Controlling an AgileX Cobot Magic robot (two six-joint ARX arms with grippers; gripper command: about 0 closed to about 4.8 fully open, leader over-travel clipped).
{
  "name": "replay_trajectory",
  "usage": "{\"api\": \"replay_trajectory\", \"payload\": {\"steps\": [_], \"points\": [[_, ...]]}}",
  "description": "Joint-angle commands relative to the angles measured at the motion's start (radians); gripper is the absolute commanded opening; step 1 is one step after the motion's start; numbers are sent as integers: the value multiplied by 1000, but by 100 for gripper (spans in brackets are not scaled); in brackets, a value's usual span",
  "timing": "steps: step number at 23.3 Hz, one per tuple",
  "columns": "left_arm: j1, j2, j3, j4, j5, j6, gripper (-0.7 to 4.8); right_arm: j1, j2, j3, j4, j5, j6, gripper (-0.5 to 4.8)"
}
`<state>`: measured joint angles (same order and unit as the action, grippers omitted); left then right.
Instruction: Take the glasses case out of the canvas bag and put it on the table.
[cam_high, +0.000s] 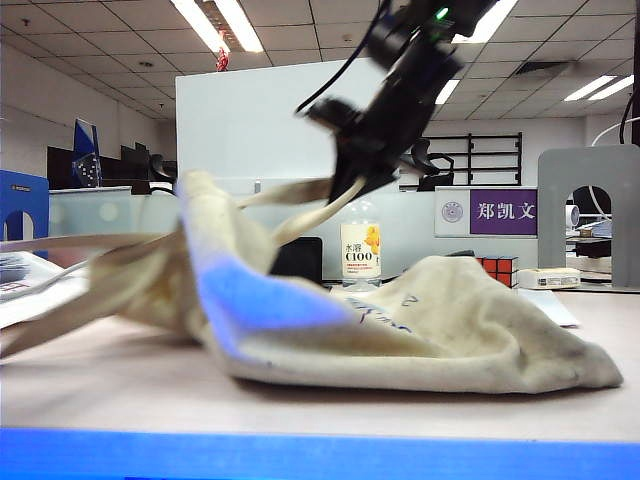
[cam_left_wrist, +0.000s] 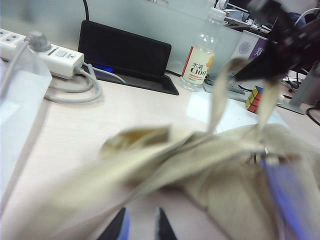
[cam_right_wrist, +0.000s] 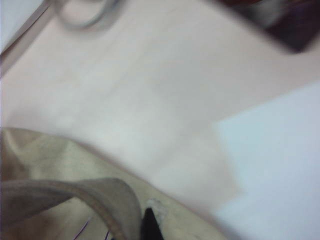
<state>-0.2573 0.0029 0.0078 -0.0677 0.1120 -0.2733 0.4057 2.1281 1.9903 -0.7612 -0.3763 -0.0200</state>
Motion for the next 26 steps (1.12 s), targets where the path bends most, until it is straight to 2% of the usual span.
{"api": "replay_trajectory", "payload": {"steps": [1, 5, 8, 14, 18, 22, 23, 24, 26], "points": [[-2, -1, 1, -6, 0, 5, 80, -39, -51, 4, 26, 31, -8, -6], [-2, -1, 0, -7, -3, 5, 80, -64, -97, 5, 85, 39, -6, -6], [-2, -1, 0, -8, -3, 5, 80, -47, -106, 4, 106, -32, -7, -6], [-2, -1, 0, -8, -3, 11, 80, 96, -51, 1, 74, -66, -23, -5], [-2, -1, 0, -14, -3, 11, 80, 229, 25, 1, 90, -70, -37, -6], [-2, -1, 0, -13, -3, 10, 80, 317, 102, 1, 123, -71, -34, -3], [-2, -1, 0, -13, -2, 10, 80, 332, 119, 1, 138, -71, -32, 35], [-2, -1, 0, -13, -2, 9, 80, 342, 128, 1, 150, -70, -32, 96], [-2, -1, 1, -13, -2, 7, 80, 359, 136, 1, 183, -52, -32, 311]]}}
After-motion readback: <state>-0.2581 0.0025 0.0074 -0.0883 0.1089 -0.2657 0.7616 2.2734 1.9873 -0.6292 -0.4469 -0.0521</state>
